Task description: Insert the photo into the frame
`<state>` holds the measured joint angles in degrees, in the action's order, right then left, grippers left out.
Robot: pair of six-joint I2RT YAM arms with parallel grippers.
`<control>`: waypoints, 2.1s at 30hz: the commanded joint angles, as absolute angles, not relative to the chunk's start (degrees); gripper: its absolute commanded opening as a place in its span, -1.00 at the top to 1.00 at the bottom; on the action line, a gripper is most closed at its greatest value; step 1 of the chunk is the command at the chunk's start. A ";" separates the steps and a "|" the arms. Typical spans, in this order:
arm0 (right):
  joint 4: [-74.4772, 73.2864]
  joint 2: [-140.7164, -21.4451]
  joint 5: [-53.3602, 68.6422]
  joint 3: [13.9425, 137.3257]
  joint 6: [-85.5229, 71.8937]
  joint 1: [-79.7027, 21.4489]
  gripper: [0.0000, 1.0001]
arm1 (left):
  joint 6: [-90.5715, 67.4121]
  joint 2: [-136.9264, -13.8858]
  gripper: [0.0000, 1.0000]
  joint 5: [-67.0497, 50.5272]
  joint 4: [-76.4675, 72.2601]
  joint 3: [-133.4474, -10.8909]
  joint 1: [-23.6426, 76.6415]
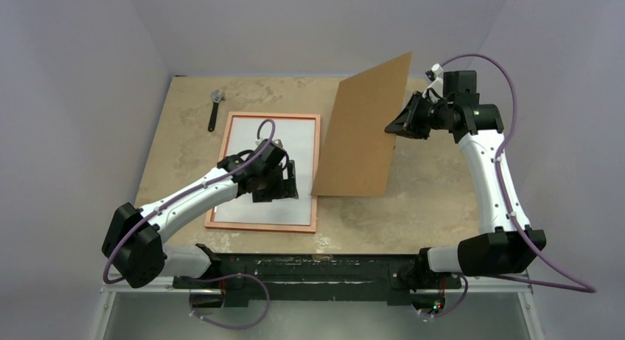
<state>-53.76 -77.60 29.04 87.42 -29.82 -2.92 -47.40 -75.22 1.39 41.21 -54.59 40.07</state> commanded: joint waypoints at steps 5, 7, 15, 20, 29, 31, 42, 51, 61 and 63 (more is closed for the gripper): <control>-61.45 -76.55 28.84 93.69 -24.74 -2.55 1.00 | -47.30 -76.60 -0.58 0.26 40.03 -55.62 39.77; -61.61 -76.53 28.57 93.71 -24.60 -2.55 1.00 | -47.24 -76.90 -0.58 0.26 39.98 -55.72 39.73; -62.13 -79.26 30.08 94.86 -23.51 -2.55 1.00 | -47.03 -77.23 -0.58 0.26 40.05 -55.68 39.75; -62.83 -82.50 30.11 94.61 -22.27 -2.58 1.00 | -46.87 -77.78 -0.58 -1.20 39.77 -56.08 39.73; -64.61 -88.31 31.84 98.25 -21.68 -3.00 1.00 | -46.78 -77.61 -0.58 -1.21 39.80 -56.07 39.75; -65.03 -89.90 31.97 99.50 -21.43 -3.37 1.00 | -46.81 -77.64 -0.58 -1.11 39.92 -56.13 39.78; -66.10 -96.80 34.97 104.26 -19.52 -5.40 0.93 | -46.94 -77.57 -0.58 -0.52 40.25 -56.25 39.73; -67.73 -100.34 33.90 111.73 -18.51 -6.86 0.01 | -46.89 -77.11 -0.58 -0.18 40.90 -56.45 39.74; -64.46 -101.25 38.58 116.83 -22.07 -9.44 -0.37 | -43.58 -74.91 -0.71 0.67 44.27 -66.37 39.02; -63.97 -101.71 39.20 118.10 -22.98 -10.08 -0.37 | -43.02 -74.15 -0.76 -1.59 42.83 -69.26 38.33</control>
